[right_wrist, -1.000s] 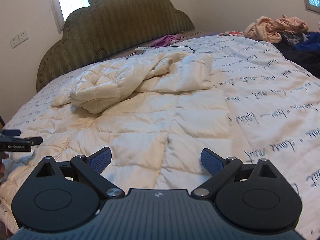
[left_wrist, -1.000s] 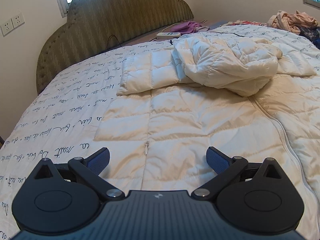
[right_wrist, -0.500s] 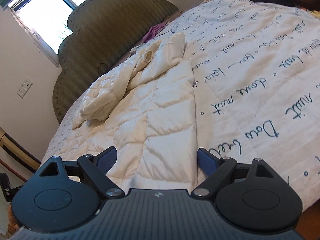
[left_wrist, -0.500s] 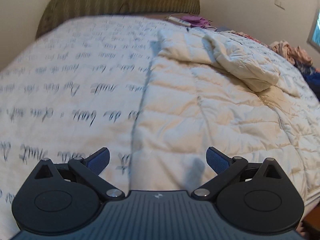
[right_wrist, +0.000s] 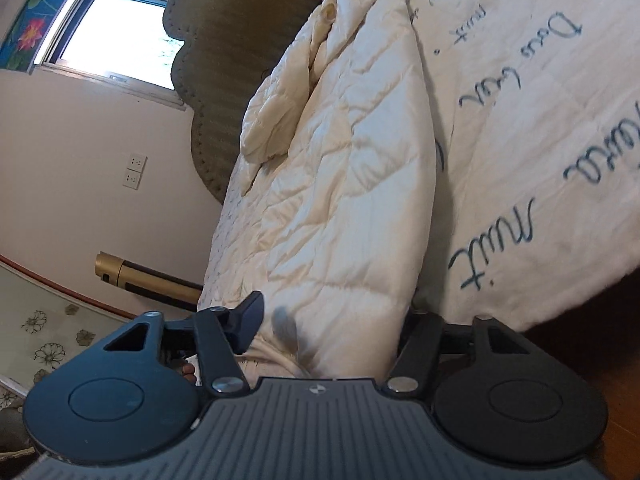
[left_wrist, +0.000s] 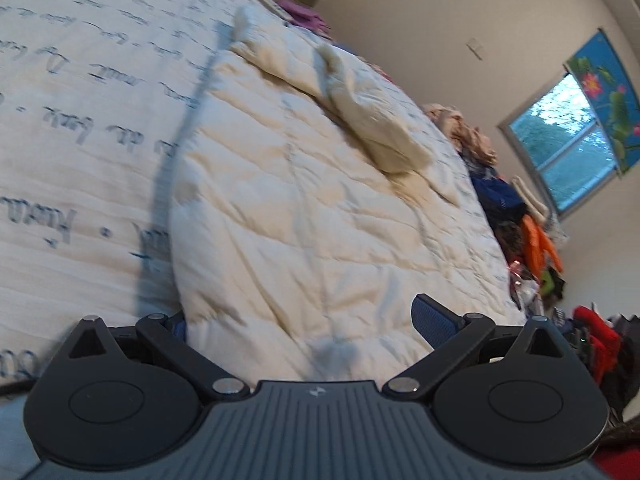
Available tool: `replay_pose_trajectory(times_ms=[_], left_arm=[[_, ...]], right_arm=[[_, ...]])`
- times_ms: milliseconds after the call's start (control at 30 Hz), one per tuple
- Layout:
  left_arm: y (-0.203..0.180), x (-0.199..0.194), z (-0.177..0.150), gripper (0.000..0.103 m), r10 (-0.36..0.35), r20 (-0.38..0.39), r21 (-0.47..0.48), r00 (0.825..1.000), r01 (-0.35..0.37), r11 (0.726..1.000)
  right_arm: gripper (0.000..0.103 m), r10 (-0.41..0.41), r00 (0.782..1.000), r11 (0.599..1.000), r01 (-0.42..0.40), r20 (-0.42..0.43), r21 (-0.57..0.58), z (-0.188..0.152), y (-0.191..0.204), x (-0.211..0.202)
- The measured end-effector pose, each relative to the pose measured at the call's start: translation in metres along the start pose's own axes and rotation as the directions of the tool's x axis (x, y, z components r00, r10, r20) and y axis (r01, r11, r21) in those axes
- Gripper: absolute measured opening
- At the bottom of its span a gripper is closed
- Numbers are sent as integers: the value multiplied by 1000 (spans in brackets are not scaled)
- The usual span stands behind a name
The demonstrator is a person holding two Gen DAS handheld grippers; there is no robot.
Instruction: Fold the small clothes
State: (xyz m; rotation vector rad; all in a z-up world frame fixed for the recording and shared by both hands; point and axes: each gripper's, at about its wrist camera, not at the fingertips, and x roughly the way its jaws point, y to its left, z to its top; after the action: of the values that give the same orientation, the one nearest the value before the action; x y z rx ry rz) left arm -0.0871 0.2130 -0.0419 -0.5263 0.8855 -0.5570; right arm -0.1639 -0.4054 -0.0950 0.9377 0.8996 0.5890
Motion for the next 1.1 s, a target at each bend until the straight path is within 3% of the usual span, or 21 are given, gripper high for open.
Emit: replay_pose_trajectory(times_ms=[67,167,233,333,600,867,1100], left_arm=[[-7,3,-3,100,11,0,18,1000,-11,1000],[-10,4,-3,62,30,-22,7,999,-30,1000],[-10,6,-2,35,52,-43,-14,998,-53,998],[-22,4,-1,17,97,-12,35,995,-96,995],[-67,-32,9,7,28,137,110,990,-43,993],[-101,-56,-6,6,-94,177,223,980,53,973],[-112,-58,35,6,-113,256,169,960,70,983]], right_arm=[[39,-19,1000,1000,18,-20,-14,-6,3,5],[25,-31,999,999,31,-14,-35,-8,11,4],[22,-35,999,996,35,-6,-79,-6,21,1],[20,-14,1000,991,18,28,-135,-1,38,-7],[14,26,985,954,27,172,-298,27,96,-27],[14,67,955,934,42,289,-355,39,112,-78],[14,127,925,943,-2,357,-332,76,113,-76]])
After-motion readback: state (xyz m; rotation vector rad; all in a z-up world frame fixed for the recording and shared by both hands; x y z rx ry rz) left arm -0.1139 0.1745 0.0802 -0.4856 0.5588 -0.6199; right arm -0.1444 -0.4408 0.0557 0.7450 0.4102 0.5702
